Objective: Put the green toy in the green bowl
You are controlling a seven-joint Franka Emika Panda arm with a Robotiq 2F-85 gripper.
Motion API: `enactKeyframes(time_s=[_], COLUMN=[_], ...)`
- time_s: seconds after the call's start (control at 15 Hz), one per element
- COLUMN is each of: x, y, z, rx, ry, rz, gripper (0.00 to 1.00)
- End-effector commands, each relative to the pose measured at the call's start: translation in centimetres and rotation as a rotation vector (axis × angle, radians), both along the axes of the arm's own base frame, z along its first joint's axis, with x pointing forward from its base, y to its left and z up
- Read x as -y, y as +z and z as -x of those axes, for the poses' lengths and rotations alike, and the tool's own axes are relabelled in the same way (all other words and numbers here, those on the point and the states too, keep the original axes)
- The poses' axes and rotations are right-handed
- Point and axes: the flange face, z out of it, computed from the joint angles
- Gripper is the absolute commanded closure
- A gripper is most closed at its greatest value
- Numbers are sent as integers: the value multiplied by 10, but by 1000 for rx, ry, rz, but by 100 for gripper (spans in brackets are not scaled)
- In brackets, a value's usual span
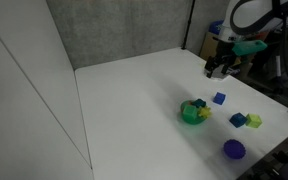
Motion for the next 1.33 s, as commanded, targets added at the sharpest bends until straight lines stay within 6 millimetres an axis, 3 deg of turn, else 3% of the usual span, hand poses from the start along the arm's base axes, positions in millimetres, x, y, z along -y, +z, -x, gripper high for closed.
enactKeyframes(time_s=[0.0,0.47,0.87,1.07,1.27], x=[29,73,74,72,73], y=[45,157,259,286,287], z=[15,51,74,80,82], rx=[-32,7,77,105,123], ry=[9,10,-1,5,12], rz=[-2,-6,32,49,44], gripper=[0,0,0,0,0])
